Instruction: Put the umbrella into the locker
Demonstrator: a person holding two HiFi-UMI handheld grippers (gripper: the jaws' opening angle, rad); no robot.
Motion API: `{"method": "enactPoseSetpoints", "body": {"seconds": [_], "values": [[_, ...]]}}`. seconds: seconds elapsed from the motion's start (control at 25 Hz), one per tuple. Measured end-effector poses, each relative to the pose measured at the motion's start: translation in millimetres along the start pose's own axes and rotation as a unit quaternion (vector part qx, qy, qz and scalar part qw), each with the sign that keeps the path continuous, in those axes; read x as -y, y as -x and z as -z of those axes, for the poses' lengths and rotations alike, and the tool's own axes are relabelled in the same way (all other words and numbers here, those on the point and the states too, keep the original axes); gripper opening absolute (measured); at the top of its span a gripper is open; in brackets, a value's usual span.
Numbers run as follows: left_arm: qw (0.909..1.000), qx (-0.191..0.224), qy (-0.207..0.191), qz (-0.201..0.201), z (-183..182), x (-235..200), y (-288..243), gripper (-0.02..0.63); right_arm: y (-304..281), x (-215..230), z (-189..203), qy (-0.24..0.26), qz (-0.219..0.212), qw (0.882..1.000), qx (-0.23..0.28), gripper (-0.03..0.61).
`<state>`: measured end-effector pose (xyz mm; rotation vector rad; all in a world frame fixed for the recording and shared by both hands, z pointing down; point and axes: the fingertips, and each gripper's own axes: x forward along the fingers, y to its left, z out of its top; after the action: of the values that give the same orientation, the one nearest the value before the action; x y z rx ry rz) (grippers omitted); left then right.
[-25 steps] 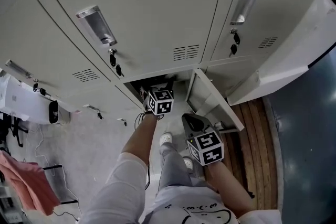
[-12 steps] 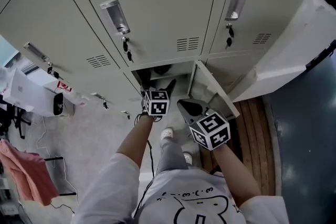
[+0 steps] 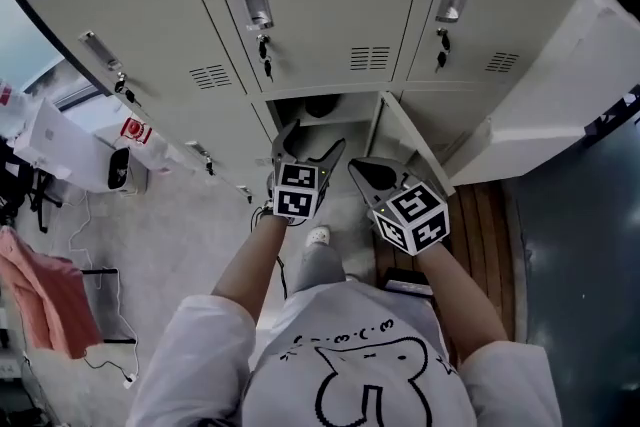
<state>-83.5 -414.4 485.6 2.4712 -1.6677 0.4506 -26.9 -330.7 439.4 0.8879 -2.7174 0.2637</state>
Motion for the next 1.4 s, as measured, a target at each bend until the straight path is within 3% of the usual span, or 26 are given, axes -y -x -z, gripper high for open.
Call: {"method": "enactPoseSetpoints", "body": {"seconds": [0.24, 0.44, 0.64, 1.04, 1.24, 1.4], "values": [[0.9991, 0.037, 0.010, 0.019, -24, 21, 40, 0.341, 2, -6, 6, 0.015, 0.013, 1.000, 0.012, 0.012], [0.9978, 0.058, 0.022, 0.023, -35, 35, 69, 0.180, 2, -16, 16, 0.024, 0.011, 1.000, 0.010, 0.012], [0.9976, 0.068, -0.006, 0.015, -39, 52, 85, 0.024, 5, -25, 18, 0.027, 0.014, 0.999, 0.009, 0.012], [0.9961, 0.083, -0.017, 0.027, -45, 72, 102, 0.023, 16, -41, 20, 0.038, 0.008, 0.999, 0.007, 0.012], [0.9931, 0.113, 0.009, 0.031, -53, 76, 110, 0.023, 25, -41, 26, 0.031, 0.013, 0.999, 0.005, 0.012], [0.9930, 0.111, 0.024, 0.035, -46, 80, 116, 0.021, 32, -39, 31, 0.016, 0.016, 1.000, 0.006, 0.012]]}}
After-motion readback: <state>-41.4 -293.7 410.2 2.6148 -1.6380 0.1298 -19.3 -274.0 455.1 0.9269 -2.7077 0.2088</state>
